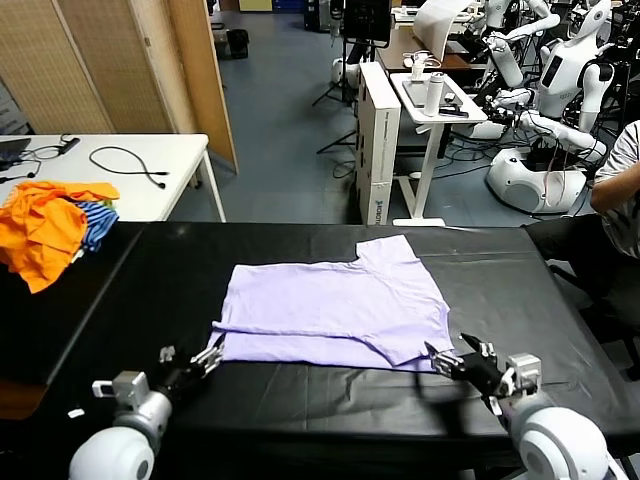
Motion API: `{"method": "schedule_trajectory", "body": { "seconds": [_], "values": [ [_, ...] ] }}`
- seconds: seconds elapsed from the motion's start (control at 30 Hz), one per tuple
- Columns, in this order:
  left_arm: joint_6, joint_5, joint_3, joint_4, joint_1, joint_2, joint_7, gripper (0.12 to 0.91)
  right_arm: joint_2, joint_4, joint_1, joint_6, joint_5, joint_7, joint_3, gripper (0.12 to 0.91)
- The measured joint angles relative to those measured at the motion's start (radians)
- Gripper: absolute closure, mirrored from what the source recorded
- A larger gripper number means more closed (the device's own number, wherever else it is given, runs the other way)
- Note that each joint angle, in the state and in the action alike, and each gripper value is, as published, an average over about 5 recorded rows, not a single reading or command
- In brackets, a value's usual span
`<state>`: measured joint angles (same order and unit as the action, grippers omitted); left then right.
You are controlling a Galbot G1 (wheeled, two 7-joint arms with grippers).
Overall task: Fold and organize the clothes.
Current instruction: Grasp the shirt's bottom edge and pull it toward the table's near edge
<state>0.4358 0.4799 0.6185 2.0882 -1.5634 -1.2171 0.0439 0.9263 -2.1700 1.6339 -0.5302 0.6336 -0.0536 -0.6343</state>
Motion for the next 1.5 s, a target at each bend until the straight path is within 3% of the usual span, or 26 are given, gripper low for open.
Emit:
{"method": "schedule_trajectory", "body": {
  "seconds": [0.17, 0.37, 0.57, 0.63, 0.73, 0.87, 1.07, 1.13, 1.3, 1.5],
  "values": [
    [-0.001, 0.001, 0.009, -0.003, -0.011, -0.010, 0.003, 0.123, -0.005, 0.006, 0.008, -0.001, -0.001, 0.006, 0.000, 0.138],
    [-0.001, 0.003, 0.008, -0.017, -0.011, -0.014, 0.004, 0.123, -0.007, 0.020, 0.005, -0.001, -0.008, 0.017, 0.009, 0.276],
    [-0.003, 0.002, 0.007, -0.027, -0.014, -0.014, 0.004, 0.155, -0.010, 0.022, -0.001, -0.002, -0.011, 0.022, 0.019, 0.590],
    [-0.003, 0.004, 0.006, -0.024, -0.015, -0.014, 0.004, 0.197, -0.010, 0.024, -0.002, -0.002, -0.011, 0.023, 0.022, 0.722],
    [-0.003, 0.009, 0.006, -0.018, -0.018, -0.014, 0.003, 0.295, -0.010, 0.025, -0.001, -0.003, -0.011, 0.023, 0.022, 0.857],
    [0.001, 0.033, 0.005, -0.015, -0.024, -0.015, 0.003, 0.514, -0.011, 0.016, 0.005, -0.015, -0.008, 0.016, 0.015, 0.885],
    [0.011, 0.063, 0.005, -0.002, -0.036, -0.006, 0.002, 0.848, -0.008, -0.028, 0.031, -0.086, 0.031, -0.032, -0.003, 0.885],
    [0.012, 0.042, 0.006, 0.004, -0.044, 0.003, 0.002, 0.883, -0.004, -0.054, 0.047, -0.119, 0.040, -0.046, -0.011, 0.885],
    [0.019, 0.000, 0.025, 0.032, -0.082, 0.038, 0.006, 0.886, 0.005, -0.127, 0.095, -0.186, 0.043, -0.068, -0.022, 0.885],
    [0.044, -0.006, 0.061, 0.078, -0.160, 0.081, 0.026, 0.886, 0.007, -0.175, 0.137, -0.206, 0.038, -0.091, -0.024, 0.885]
  ]
}}
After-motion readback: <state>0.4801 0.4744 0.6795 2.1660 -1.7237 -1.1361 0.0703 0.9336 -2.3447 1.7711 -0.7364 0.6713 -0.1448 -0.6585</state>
